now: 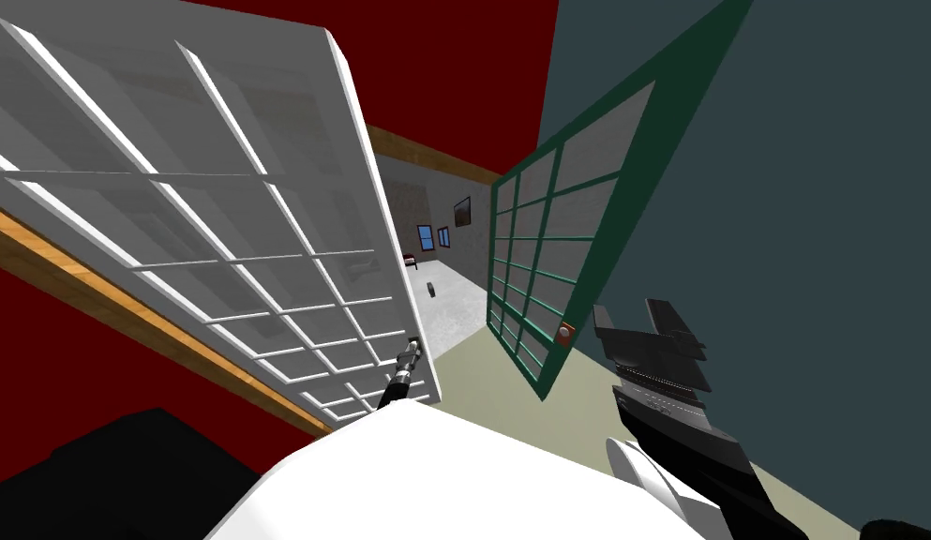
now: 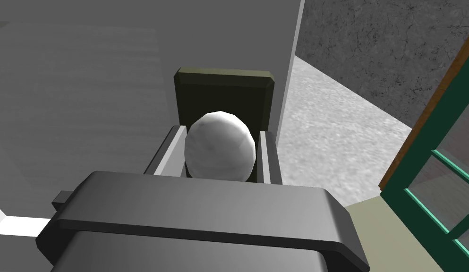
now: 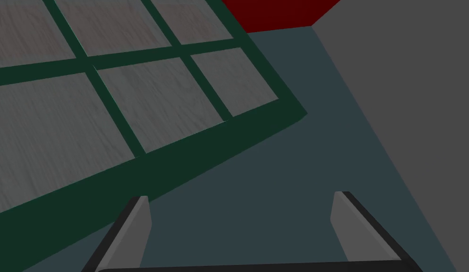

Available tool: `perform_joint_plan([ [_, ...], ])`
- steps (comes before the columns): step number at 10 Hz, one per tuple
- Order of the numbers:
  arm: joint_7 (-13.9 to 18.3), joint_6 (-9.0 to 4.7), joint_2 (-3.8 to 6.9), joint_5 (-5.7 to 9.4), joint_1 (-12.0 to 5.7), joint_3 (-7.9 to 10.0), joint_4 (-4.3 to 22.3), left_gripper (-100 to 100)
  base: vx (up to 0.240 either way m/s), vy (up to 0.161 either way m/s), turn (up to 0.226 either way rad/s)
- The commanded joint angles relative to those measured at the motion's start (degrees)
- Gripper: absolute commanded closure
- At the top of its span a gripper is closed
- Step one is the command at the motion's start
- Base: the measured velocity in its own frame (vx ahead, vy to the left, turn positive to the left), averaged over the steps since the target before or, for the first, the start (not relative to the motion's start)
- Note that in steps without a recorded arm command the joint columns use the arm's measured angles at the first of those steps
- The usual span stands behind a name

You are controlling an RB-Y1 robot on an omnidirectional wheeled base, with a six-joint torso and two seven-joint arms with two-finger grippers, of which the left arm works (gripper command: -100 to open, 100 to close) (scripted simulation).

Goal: Pull the door open

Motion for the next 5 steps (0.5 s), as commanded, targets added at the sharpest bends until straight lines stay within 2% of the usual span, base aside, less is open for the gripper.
perform_joint_plan([
  [1, 1.7, -0.63, 0.82, -0.90, 0.58, -1.72, -0.5, 100, -0.257, -0.003, -0.094],
  [2, 2.4, -0.90, 1.18, -1.29, 0.91, -2.46, -0.7, 100, -0.253, 0.003, -0.089],
  [3, 1.7, -0.43, 1.04, -0.92, 0.90, -1.80, -0.7, 100, -0.110, 0.000, -0.018],
  [5, 3.3, -1.20, 1.99, -1.78, 1.86, -3.53, -1.0, 100, -0.208, -0.002, -0.082],
])
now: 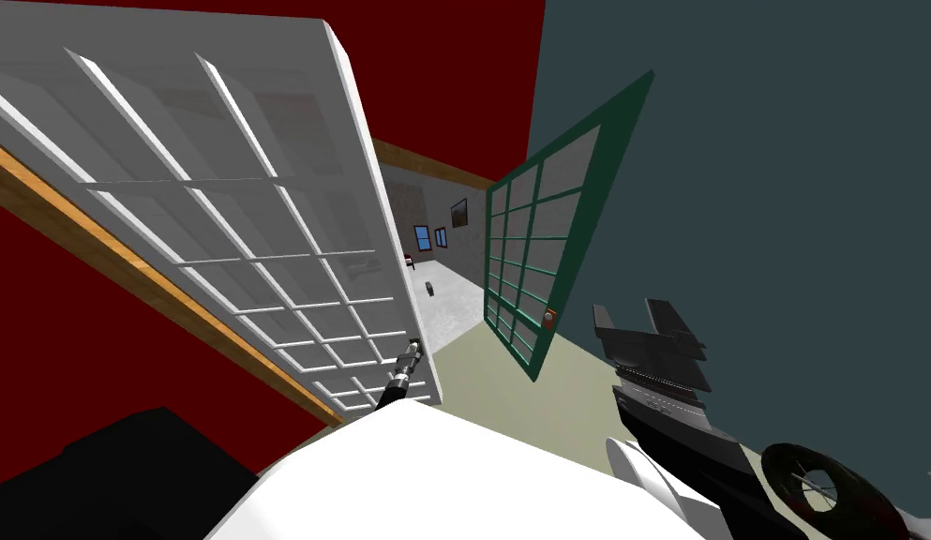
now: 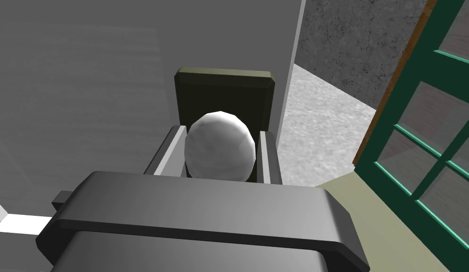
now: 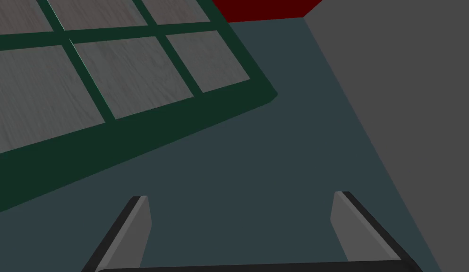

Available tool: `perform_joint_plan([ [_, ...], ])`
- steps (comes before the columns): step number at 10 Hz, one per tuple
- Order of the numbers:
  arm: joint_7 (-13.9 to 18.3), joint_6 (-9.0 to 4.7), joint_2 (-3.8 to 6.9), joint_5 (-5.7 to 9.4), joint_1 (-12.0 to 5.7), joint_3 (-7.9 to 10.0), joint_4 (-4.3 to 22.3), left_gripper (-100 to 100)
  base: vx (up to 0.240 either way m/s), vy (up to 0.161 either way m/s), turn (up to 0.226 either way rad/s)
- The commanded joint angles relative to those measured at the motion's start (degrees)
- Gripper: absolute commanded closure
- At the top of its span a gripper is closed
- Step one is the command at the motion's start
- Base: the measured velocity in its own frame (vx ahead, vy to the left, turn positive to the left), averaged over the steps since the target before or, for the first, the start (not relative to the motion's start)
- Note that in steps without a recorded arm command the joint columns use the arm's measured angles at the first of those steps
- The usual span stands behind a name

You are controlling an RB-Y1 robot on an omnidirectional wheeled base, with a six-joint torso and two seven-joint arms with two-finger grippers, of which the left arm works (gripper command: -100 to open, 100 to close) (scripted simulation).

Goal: Pull the door open

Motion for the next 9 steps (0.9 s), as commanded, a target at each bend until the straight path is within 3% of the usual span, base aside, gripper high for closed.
perform_joint_plan([
  [1, 1.1, -0.69, 0.54, -0.65, 0.56, -1.26, -0.2, 100, -0.216, 0.025, -0.090],
  [6, 4.6, -2.75, 3.14, -2.55, 2.34, -4.90, -1.3, 100, -0.203, 0.041, -0.097],
  [7, 5.1, -3.01, 3.47, -2.79, 2.56, -5.35, -1.5, 100, -0.223, 0.030, -0.083],
  [8, 4.5, -2.57, 3.14, -2.61, 2.40, -5.02, -1.6, 100, -0.095, 0.005, -0.024],
  [9, 5.7, -3.66, 3.92, -3.14, 3.23, -6.20, -1.5, 100, -0.131, 0.002, -0.109],
])
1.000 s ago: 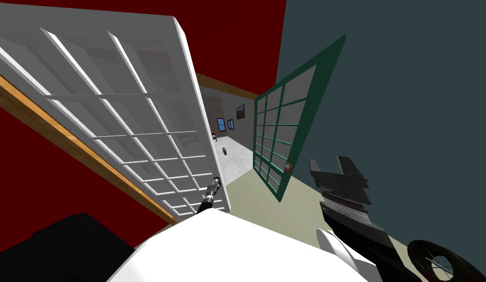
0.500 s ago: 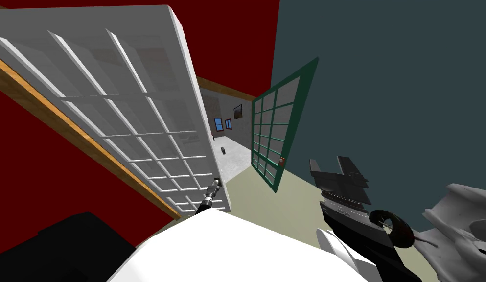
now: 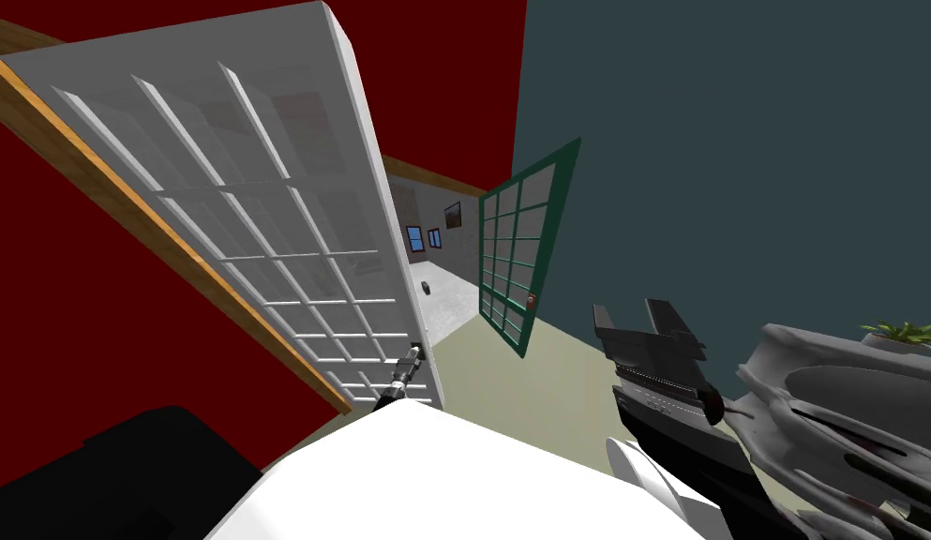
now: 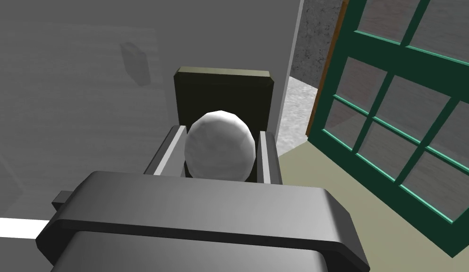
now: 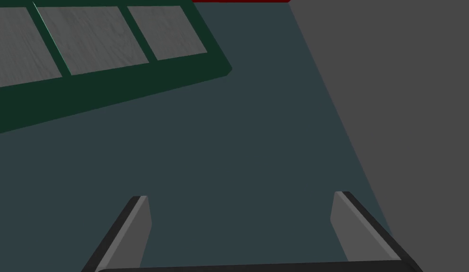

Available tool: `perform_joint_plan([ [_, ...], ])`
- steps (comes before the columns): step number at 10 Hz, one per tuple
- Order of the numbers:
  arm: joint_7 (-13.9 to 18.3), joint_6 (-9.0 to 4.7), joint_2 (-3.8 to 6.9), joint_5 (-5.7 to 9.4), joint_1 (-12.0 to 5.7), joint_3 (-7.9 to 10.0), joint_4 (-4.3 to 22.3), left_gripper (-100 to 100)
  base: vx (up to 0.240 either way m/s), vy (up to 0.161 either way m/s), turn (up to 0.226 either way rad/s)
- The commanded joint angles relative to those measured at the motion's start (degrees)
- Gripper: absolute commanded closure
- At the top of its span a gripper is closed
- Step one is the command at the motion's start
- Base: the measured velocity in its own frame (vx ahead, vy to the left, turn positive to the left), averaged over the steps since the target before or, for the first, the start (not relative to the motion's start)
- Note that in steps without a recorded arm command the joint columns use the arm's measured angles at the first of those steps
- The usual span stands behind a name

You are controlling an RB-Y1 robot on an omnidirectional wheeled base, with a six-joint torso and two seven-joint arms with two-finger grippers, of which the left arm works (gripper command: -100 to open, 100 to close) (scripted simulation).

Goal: Pull the door open

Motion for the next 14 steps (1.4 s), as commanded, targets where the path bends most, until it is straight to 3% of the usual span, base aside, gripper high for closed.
perform_joint_plan([
  [1, 1.0, -1.11, 0.60, -0.38, 0.23, -0.79, 0.3, 100, -0.193, 0.015, -0.101],
  [6, 4.6, -4.95, 3.69, -1.86, 2.56, -4.07, 0.3, 100, -0.223, 0.035, -0.117],
  [7, 4.9, -5.36, 4.02, -2.02, 2.81, -4.41, 0.3, 100, -0.220, 0.041, -0.082],
  [8, 4.6, -4.80, 3.72, -1.93, 2.50, -4.19, 0.4, 100, -0.097, 0.011, -0.013],
  [9, 5.6, -6.19, 4.28, -2.36, 3.11, -5.06, 1.0, 100, -0.155, 0.031, -0.143],
  [14, 7.9, -9.86, 6.07, -3.30, 4.30, -6.88, 2.4, 100, -0.195, 0.051, -0.133],
])
